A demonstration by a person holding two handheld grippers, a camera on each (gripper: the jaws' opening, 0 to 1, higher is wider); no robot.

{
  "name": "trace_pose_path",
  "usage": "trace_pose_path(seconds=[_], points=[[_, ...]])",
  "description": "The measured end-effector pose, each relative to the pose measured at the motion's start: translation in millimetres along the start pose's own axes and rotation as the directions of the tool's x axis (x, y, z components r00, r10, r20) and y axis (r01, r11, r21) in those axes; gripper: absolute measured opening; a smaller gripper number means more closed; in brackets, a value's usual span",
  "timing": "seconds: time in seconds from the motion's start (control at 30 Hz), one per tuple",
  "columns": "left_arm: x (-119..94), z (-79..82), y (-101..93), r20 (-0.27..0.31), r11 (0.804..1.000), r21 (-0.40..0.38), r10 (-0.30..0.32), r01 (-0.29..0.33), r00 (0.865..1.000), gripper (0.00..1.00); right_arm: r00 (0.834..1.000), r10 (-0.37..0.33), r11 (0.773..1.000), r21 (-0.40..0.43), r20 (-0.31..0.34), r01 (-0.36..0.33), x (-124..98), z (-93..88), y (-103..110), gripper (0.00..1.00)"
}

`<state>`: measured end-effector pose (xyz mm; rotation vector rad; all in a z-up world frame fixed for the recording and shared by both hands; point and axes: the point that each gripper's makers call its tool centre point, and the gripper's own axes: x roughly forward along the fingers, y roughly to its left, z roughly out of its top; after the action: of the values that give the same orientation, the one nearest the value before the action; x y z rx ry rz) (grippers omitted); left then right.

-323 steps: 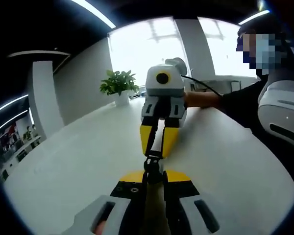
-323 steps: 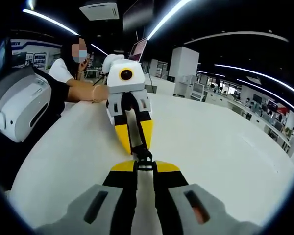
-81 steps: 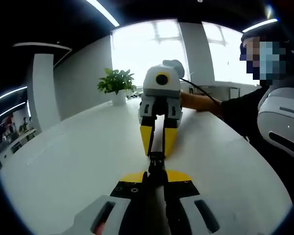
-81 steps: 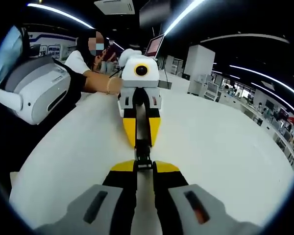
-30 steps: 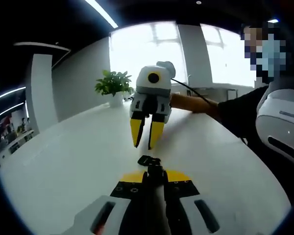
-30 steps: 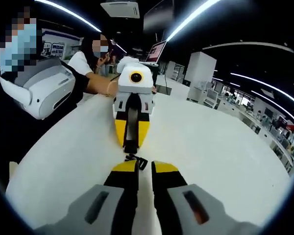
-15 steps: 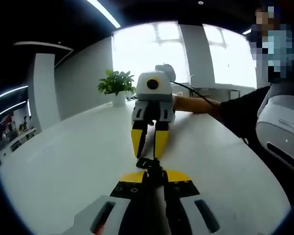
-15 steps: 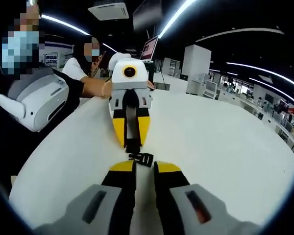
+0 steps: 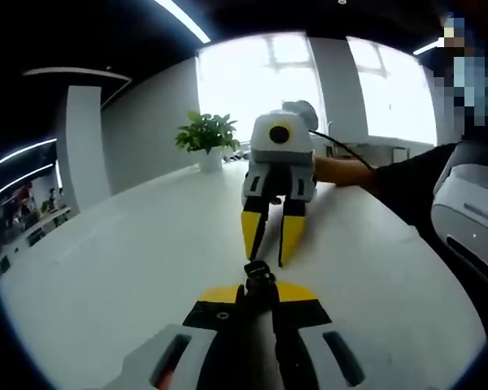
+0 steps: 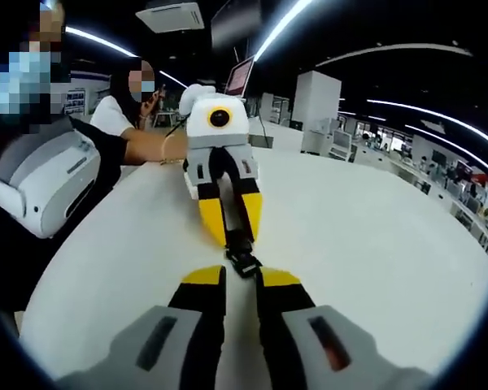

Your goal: Snap the two parts of the plastic buckle together until the buckle closes and remains connected.

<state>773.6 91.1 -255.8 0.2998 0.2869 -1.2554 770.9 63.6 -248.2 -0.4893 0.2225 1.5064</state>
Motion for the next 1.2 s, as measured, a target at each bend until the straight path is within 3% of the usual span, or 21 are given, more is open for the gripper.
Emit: trace_pose_path(seconds=[0.17,0.37,0.63,0.8,1.03,1.2], points=[[0,0.6,-1.7,0.003,1.0,0.008,-0.015,0.015,1.0,0.13,0.999,-0.008,1.0,0.014,0.041,0.007,3,-1.6,-11,0.19],[-1,0.6,-5.9,0.011,0.998,-0.001,-0.056,0.056,0.998,0.13,0.988,0.107,0.989,0.092,0.116,-0.118,18,2.9,3,0.21],[-3,0.5,-6.3,0.005,0.998,0.012,-0.056,0.056,0.998,0.13,0.992,0.095,0.993,0.055,0.081,-0.1,13,2.1,7,0.15],[-4,-0.9,-4.7,0.004,0.999,0.0,-0.044,0.044,0.999,0.13,0.999,0.028,0.999,0.034,0.045,-0.029,12,1.4,4,0.15],[-3,-1.3,-6.6,0.01,0.999,-0.005,-0.05,0.05,0.999,0.13,0.997,0.016,1.0,0.021,0.073,-0.018,13,2.2,2,0.14],[-4,-2.0,-6.2,0.006,0.999,0.002,-0.051,0.051,0.999,0.12,0.994,0.025,0.998,0.063,0.105,-0.031,16,2.3,0,0.14]])
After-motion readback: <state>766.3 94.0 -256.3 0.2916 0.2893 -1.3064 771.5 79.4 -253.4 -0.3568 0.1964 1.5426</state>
